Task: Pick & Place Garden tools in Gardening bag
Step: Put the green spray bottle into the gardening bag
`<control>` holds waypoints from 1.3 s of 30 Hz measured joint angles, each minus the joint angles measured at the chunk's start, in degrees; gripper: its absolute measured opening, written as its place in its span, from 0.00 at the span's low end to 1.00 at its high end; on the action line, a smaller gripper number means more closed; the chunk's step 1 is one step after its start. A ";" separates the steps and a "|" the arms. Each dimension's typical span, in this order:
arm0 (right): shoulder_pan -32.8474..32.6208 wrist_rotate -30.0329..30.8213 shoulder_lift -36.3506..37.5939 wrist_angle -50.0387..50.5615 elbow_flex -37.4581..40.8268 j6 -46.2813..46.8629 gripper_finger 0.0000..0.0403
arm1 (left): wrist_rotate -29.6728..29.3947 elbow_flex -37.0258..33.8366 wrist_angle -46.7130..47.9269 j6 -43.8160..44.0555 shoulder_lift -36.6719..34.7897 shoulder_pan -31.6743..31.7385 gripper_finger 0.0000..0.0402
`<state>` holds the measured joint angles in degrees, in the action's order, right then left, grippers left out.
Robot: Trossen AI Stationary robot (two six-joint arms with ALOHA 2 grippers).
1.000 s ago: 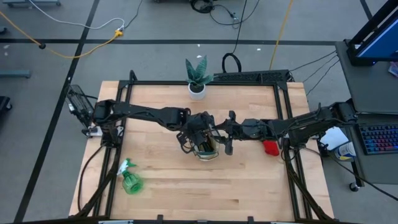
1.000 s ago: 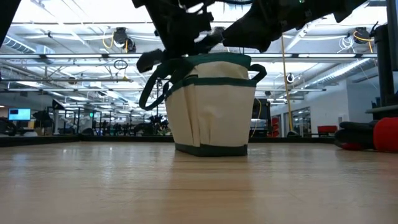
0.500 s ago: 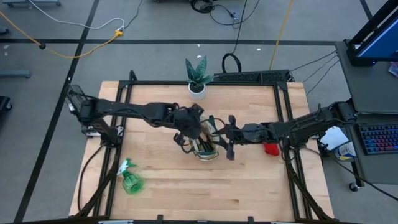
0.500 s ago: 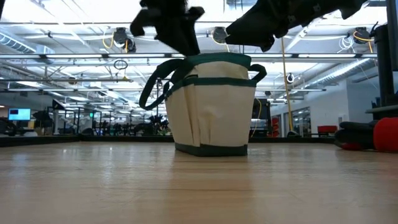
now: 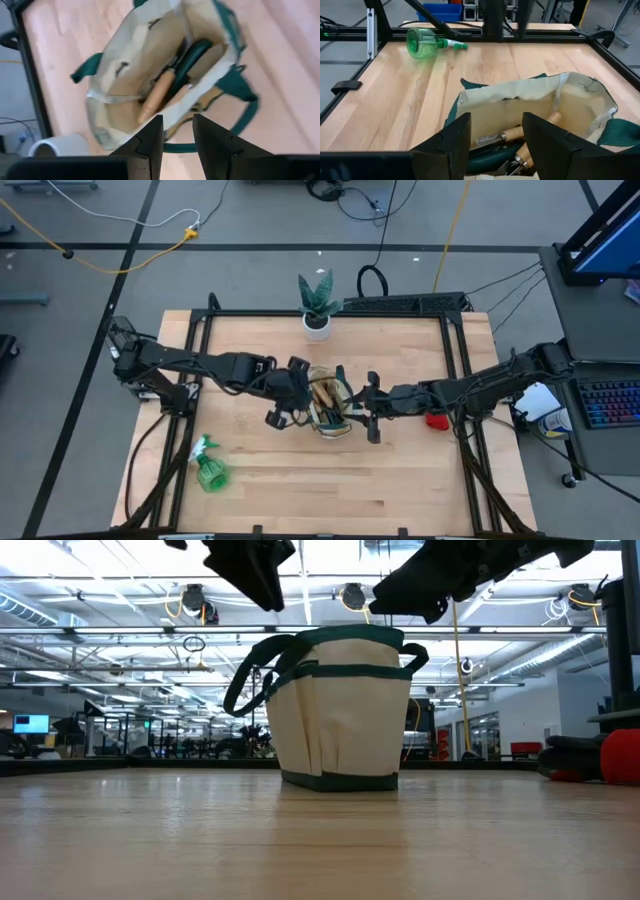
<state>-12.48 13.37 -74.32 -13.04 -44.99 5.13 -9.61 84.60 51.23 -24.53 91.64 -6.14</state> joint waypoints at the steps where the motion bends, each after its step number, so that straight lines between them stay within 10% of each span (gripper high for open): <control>1: -0.03 0.00 0.00 0.05 0.00 0.00 0.42 | 0.02 0.00 0.25 1.64 0.00 -0.65 0.28; 39: 0.12 0.02 0.00 -5.63 0.00 -15.28 0.42 | -2.22 0.00 18.36 53.51 0.04 -33.29 0.28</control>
<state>-12.36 13.39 -74.32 -18.67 -44.99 -10.15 -11.83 84.60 69.59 28.98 91.68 -39.43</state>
